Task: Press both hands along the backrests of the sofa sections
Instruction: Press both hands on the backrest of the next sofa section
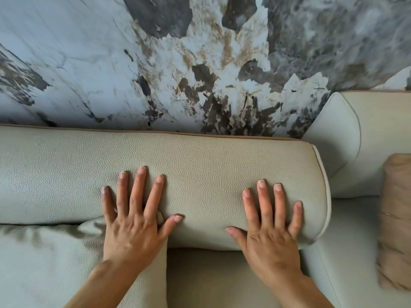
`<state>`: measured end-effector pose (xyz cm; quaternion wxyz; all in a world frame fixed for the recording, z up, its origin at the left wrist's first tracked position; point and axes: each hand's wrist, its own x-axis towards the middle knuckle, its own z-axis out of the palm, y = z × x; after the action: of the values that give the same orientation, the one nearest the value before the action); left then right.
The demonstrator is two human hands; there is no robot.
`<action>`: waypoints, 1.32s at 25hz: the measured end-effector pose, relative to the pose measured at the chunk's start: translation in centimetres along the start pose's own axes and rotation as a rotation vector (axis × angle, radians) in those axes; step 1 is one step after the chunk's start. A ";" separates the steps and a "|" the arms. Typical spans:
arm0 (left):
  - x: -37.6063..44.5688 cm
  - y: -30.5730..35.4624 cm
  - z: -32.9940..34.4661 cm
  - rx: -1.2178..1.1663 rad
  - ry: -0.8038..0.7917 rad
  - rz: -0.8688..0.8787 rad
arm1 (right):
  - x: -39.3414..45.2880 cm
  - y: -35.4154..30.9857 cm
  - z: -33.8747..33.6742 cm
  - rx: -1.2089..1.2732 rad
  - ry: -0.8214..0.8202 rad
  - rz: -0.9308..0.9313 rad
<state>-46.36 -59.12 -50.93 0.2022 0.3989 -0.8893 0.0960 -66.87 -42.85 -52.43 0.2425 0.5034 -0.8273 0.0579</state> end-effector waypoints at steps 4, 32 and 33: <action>3.0 0.4 1.4 0.003 0.020 -0.027 | 3.7 1.0 2.1 0.010 0.018 -0.030; 12.7 0.6 4.9 0.023 -0.131 -0.162 | 15.7 2.9 9.7 0.034 0.039 -0.115; 12.8 0.7 4.2 0.028 -0.168 -0.173 | 15.7 2.9 9.3 0.053 0.013 -0.116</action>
<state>-55.72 -68.65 -49.17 0.1292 0.4835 -0.8639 0.0567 -78.46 -57.23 -52.93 0.2374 0.5563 -0.7934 0.0689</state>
